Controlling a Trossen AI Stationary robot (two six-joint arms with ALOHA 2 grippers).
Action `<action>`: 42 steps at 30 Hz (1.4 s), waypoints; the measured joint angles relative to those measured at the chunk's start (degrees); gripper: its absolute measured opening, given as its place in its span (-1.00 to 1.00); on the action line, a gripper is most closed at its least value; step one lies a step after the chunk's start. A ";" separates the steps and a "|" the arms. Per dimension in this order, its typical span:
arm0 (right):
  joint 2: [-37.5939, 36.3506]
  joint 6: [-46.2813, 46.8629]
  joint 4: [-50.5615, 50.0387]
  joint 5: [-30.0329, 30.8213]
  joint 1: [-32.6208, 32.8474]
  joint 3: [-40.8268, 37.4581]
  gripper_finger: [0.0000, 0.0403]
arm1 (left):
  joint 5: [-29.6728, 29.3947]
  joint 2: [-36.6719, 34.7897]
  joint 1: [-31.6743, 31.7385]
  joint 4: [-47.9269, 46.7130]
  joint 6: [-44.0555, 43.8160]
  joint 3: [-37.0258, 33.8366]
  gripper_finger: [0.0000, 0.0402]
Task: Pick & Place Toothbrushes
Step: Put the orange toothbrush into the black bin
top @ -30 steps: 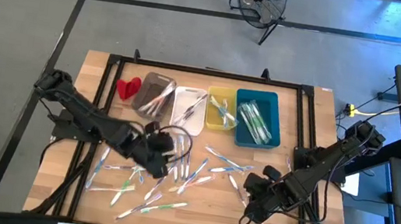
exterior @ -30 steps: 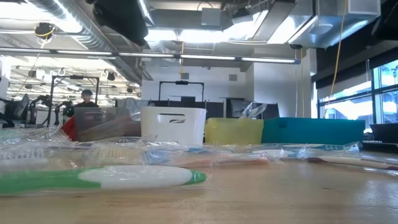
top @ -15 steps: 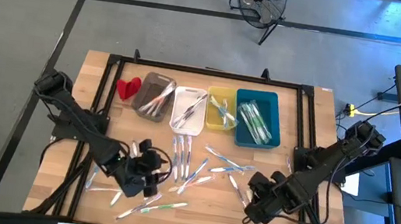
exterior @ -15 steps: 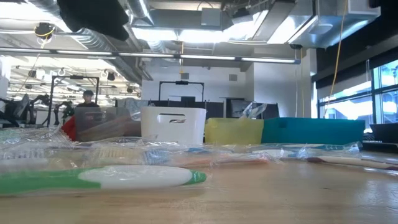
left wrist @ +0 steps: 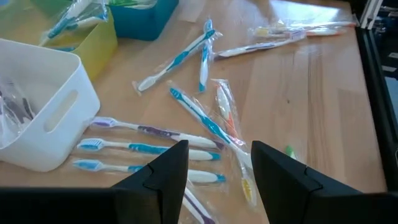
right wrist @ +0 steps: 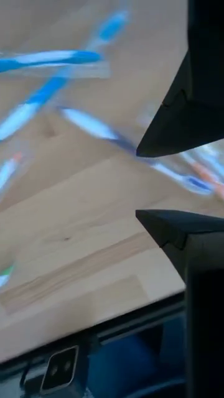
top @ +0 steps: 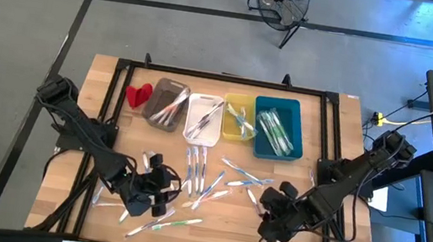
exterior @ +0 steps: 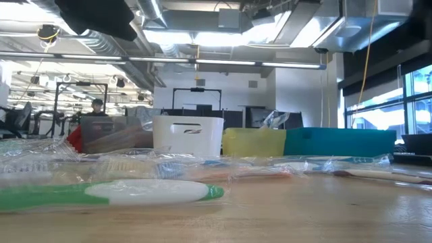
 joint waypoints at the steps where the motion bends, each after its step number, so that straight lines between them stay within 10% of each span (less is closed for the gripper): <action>1: 0.00 2.66 -0.85 -2.00 0.00 0.00 -0.28 | 0.00 0.00 0.00 0.00 0.32 0.00 -0.15; 9: 0.62 21.96 -6.43 -14.53 2.28 0.02 -0.41 | 0.00 0.00 0.22 -0.20 0.61 0.00 -0.15; 21: 10.49 27.25 -4.26 -28.30 6.76 0.02 -0.35 | 0.18 0.00 -0.38 -0.05 0.14 0.00 -0.15; 42: 17.06 30.13 -2.43 -29.71 9.79 0.02 -0.04 | 0.15 0.00 -0.37 -0.02 -0.03 0.00 -0.15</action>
